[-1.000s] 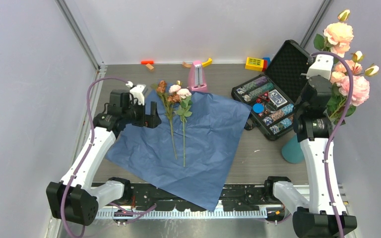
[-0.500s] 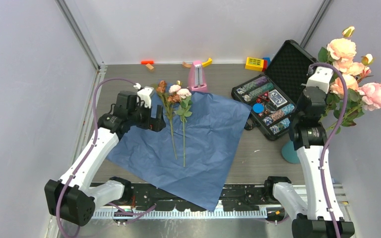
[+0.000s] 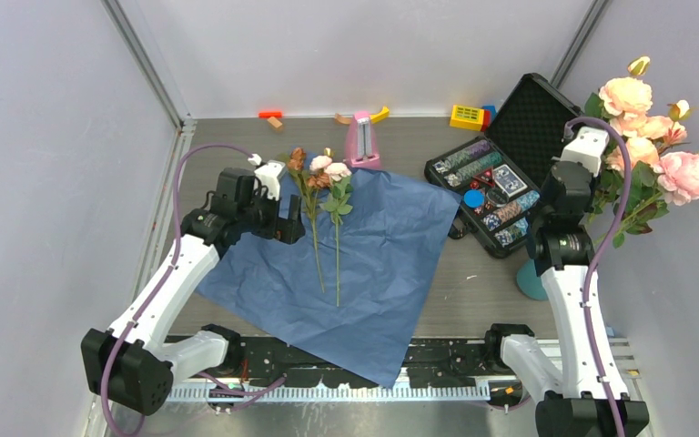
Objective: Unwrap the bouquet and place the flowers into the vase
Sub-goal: Insert the fake flower into the vase.
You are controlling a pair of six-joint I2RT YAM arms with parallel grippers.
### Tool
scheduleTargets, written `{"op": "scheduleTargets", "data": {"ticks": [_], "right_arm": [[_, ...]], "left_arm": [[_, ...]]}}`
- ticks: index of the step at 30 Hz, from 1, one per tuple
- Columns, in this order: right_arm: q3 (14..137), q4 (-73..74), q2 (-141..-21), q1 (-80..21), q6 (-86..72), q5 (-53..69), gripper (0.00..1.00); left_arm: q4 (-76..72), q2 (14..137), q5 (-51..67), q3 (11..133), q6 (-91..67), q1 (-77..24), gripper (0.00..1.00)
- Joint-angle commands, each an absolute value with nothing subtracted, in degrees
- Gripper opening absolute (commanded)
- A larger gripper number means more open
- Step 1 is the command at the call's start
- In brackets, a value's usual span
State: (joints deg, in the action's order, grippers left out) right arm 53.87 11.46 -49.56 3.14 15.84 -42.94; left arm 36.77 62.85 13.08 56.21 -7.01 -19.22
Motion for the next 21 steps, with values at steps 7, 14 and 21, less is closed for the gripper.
{"op": "scheduleTargets", "data": {"ticks": [7,14,21], "right_arm": [[52.82,11.21,-48.69,3.42,11.18,-43.11,0.21],[52.99,12.46,-47.23,3.43,9.44,-40.74,0.29],[53.00,13.31,-46.67,3.43,8.09,-39.63,0.31]], "left_arm": [[36.52,61.26,12.45,56.42,-6.15,-19.69,1.00],[36.56,61.18,12.39,56.42,-6.15,-19.77,1.00],[36.56,61.23,12.31,56.35,-6.15,-19.78,1.00]]}}
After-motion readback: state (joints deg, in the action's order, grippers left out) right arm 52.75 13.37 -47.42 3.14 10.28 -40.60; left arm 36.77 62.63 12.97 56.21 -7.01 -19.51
